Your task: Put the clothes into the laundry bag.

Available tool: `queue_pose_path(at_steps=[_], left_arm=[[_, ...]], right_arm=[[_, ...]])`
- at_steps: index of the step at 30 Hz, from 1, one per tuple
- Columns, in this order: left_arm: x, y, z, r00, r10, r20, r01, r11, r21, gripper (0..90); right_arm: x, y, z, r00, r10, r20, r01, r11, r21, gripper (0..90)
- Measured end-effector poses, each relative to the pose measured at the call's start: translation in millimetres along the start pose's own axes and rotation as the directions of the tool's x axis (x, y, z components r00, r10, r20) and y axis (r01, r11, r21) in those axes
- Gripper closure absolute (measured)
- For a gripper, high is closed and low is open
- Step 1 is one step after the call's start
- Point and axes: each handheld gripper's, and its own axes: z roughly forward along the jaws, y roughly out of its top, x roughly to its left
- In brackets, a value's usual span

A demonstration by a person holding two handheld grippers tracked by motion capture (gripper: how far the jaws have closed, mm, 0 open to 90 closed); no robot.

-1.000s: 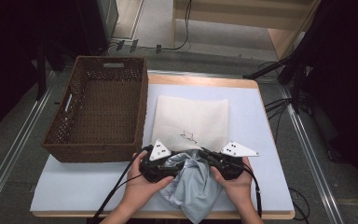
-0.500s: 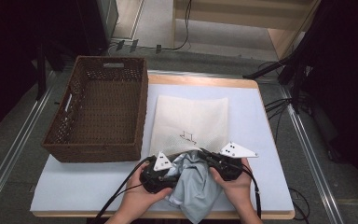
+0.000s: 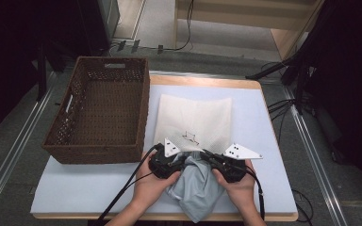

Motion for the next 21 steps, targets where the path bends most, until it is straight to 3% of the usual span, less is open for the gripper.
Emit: queue_pose_path(at_steps=[2, 5, 12, 16, 19, 21], left_arm=[[3.5, -4.6, -9.8, 0.9989, -0.010, 0.047, 0.010, 0.9999, -0.007, 54.6], [7.3, -14.4, -23.9, 0.9957, -0.016, 0.091, 0.017, 0.9998, -0.010, 47.6], [3.6, -38.8, -39.2, 0.9975, 0.002, 0.070, -0.003, 1.0000, 0.007, 44.4], [-1.7, -42.1, -25.2, 0.9973, 0.055, 0.048, -0.059, 0.9947, 0.084, 64.9], [-7.4, -35.1, -19.8, 0.9953, 0.086, 0.044, -0.090, 0.9906, 0.103, 78.7], [-7.4, -25.1, -18.4, 0.9956, 0.076, 0.055, -0.081, 0.9922, 0.095, 85.0]], right_arm=[[-0.8, -0.2, 0.1, 1.0000, 0.004, -0.002, -0.004, 1.0000, -0.001, 87.6], [-1.8, -0.3, 0.2, 1.0000, 0.006, 0.003, -0.006, 1.0000, -0.002, 87.6], [-0.8, 0.2, 1.1, 1.0000, 0.005, 0.007, -0.005, 1.0000, -0.003, 87.6], [0.3, 0.1, 1.7, 1.0000, 0.003, 0.008, -0.003, 1.0000, 0.000, 87.6], [0.7, 0.2, 1.1, 1.0000, -0.002, 0.004, 0.002, 1.0000, -0.003, 87.6], [0.3, 0.3, 0.6, 1.0000, 0.005, 0.003, -0.005, 1.0000, -0.003, 87.5]])
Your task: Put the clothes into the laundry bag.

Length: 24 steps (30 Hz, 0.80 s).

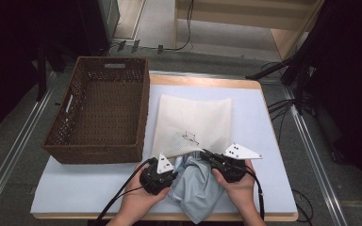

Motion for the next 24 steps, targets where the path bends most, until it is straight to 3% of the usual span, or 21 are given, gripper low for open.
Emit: queue_pose_path(at_steps=[4, 6, 9, 10, 11, 13, 15, 17, 19, 22, 24], left_arm=[[4.7, 18.0, 4.9, 0.9990, -0.045, 0.009, 0.045, 0.9980, -0.045, 88.7], [4.7, 26.7, 12.1, 0.9993, -0.038, -0.001, 0.038, 0.9973, -0.063, 89.2], [8.9, 32.9, 22.6, 0.9980, -0.017, -0.061, 0.014, 0.9985, -0.053, 88.8], [13.7, 32.8, 29.1, 0.9914, -0.020, -0.129, 0.016, 0.9992, -0.038, 88.6], [19.2, 31.1, 34.0, 0.9872, -0.037, -0.155, 0.033, 0.9990, -0.029, 88.5], [25.4, 26.4, 38.2, 0.9867, -0.083, -0.139, 0.078, 0.9960, -0.044, 87.9], [22.2, 24.8, 34.8, 0.9872, -0.050, -0.152, 0.042, 0.9978, -0.052, 82.1], [20.1, 21.4, 28.6, 0.9943, -0.041, -0.098, 0.034, 0.9968, -0.073, 69.8], [22.1, 17.5, 18.2, 0.9968, -0.064, -0.047, 0.059, 0.9929, -0.103, 61.5], [26.9, 14.2, 0.4, 0.9940, -0.106, 0.027, 0.109, 0.9826, -0.151, 55.9], [27.2, 13.6, -9.9, 0.9922, -0.106, 0.066, 0.116, 0.9785, -0.170, 52.1]], right_arm=[[-0.9, 0.5, -0.1, 0.9999, 0.010, -0.007, -0.010, 0.9999, -0.010, 87.5], [-0.5, 1.4, -1.0, 0.9999, 0.013, -0.007, -0.013, 0.9998, -0.014, 87.5], [-0.4, 1.3, -1.7, 0.9999, 0.010, -0.007, -0.010, 0.9999, -0.013, 87.5], [-0.5, 1.2, -1.7, 0.9999, 0.007, -0.007, -0.007, 0.9999, -0.015, 87.5], [-0.4, 1.2, -1.8, 0.9999, 0.007, -0.008, -0.007, 0.9999, -0.014, 87.5], [0.5, 0.5, -0.5, 0.9999, 0.001, -0.011, -0.001, 1.0000, -0.005, 87.4], [2.6, -0.8, 1.8, 0.9999, -0.016, -0.002, 0.016, 0.9999, 0.001, 87.5], [2.3, -0.6, 1.8, 0.9999, -0.016, 0.001, 0.016, 0.9999, -0.001, 87.5], [-0.6, -0.4, 0.9, 1.0000, 0.001, 0.004, -0.001, 1.0000, -0.006, 87.6], [-1.5, -1.0, 0.8, 1.0000, 0.007, 0.006, -0.007, 1.0000, -0.005, 87.6], [-1.5, -0.7, 1.6, 1.0000, 0.006, 0.006, -0.006, 1.0000, -0.006, 87.6]])
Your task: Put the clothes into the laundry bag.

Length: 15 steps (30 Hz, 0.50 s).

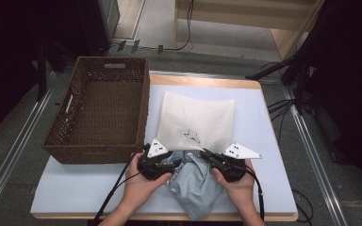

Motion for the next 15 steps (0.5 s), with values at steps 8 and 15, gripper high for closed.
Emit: queue_pose_path(at_steps=[8, 15], left_arm=[[-16.3, -6.0, -17.1, 0.9807, 0.049, 0.189, -0.053, 0.9985, 0.015, 31.9], [-28.4, -16.9, 14.6, 0.9880, 0.120, 0.098, -0.133, 0.9805, 0.145, 59.4]], right_arm=[[-0.2, -0.3, -0.1, 1.0000, 0.002, 0.003, -0.002, 1.0000, 0.005, 87.6], [1.8, 0.2, -0.1, 1.0000, 0.000, 0.000, 0.000, 1.0000, 0.004, 87.6]])
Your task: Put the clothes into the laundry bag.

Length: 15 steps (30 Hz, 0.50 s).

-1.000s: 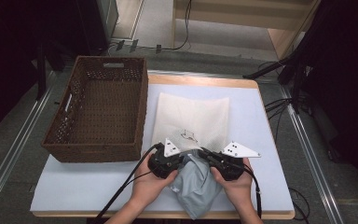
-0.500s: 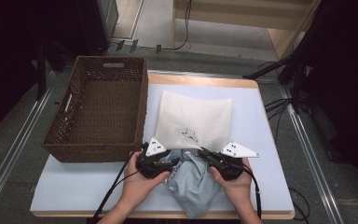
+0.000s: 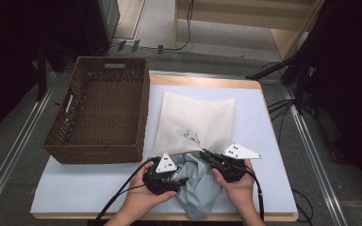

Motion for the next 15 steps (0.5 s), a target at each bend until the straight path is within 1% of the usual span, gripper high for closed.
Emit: queue_pose_path(at_steps=[1, 2, 4, 5, 6, 7, 8, 9, 10, 11, 12, 13, 14, 15], left_arm=[[0.2, 1.2, 2.5, 1.0000, -0.002, -0.007, 0.002, 0.9999, 0.010, 61.8], [0.3, 2.6, 4.3, 0.9999, -0.001, -0.014, 0.001, 1.0000, 0.009, 64.8], [0.3, 9.7, 6.8, 0.9984, 0.020, -0.053, -0.019, 0.9998, 0.011, 75.9], [1.5, 13.3, 7.3, 0.9972, 0.019, -0.072, -0.018, 0.9998, 0.005, 81.4], [3.3, 17.0, 8.0, 0.9948, 0.015, -0.101, -0.015, 0.9999, 0.002, 84.7], [5.4, 19.6, 9.0, 0.9931, 0.011, -0.117, -0.011, 0.9999, -0.004, 86.1], [9.4, 23.3, 10.6, 0.9899, 0.002, -0.142, -0.003, 1.0000, -0.009, 86.3], [11.7, 25.2, 11.9, 0.9878, -0.009, -0.156, 0.007, 0.9999, -0.014, 87.0], [13.8, 27.4, 13.1, 0.9813, -0.015, -0.192, 0.013, 0.9998, -0.013, 87.2], [15.4, 29.4, 14.8, 0.9678, -0.008, -0.251, 0.003, 0.9998, -0.018, 87.5], [16.3, 30.1, 16.5, 0.9560, -0.005, -0.293, -0.001, 0.9998, -0.018, 87.5], [17.0, 29.8, 19.0, 0.9491, -0.004, -0.315, -0.004, 0.9997, -0.025, 87.5], [17.8, 28.8, 22.9, 0.9392, 0.013, -0.343, -0.019, 0.9997, -0.015, 87.3], [18.2, 28.3, 24.8, 0.9380, 0.028, -0.346, -0.031, 0.9995, -0.005, 86.3]], right_arm=[[0.0, 0.0, -0.1, 1.0000, -0.001, -0.001, 0.001, 1.0000, 0.000, 87.6], [-0.1, -0.1, 0.1, 1.0000, 0.000, -0.003, 0.000, 1.0000, 0.000, 87.6], [-0.4, -0.4, 0.7, 1.0000, 0.001, -0.006, -0.001, 1.0000, 0.002, 87.6], [-0.3, -0.4, 0.7, 1.0000, 0.002, -0.007, -0.002, 1.0000, 0.002, 87.6], [-0.1, -0.3, 0.5, 1.0000, 0.001, -0.007, -0.001, 1.0000, 0.003, 87.6], [0.0, -0.2, 0.1, 1.0000, 0.002, -0.008, -0.002, 1.0000, 0.001, 87.6], [0.1, -0.1, -0.3, 1.0000, 0.003, -0.009, -0.003, 1.0000, 0.000, 87.6], [0.0, 0.1, -1.0, 0.9999, 0.003, -0.010, -0.003, 1.0000, -0.002, 87.6], [0.0, 0.2, -1.5, 0.9999, 0.002, -0.013, -0.002, 1.0000, -0.005, 87.6], [0.0, 0.5, -2.0, 0.9999, 0.001, -0.014, -0.001, 1.0000, -0.006, 87.6], [0.1, 0.8, -2.4, 0.9999, 0.001, -0.015, -0.001, 0.9999, -0.011, 87.6], [0.1, 1.1, -2.5, 0.9999, 0.001, -0.016, -0.001, 0.9999, -0.013, 87.6], [0.2, 1.1, -2.6, 0.9999, -0.001, -0.016, 0.000, 0.9999, -0.012, 87.6], [0.4, 1.0, -2.3, 0.9998, -0.003, -0.018, 0.003, 1.0000, -0.009, 87.6]])
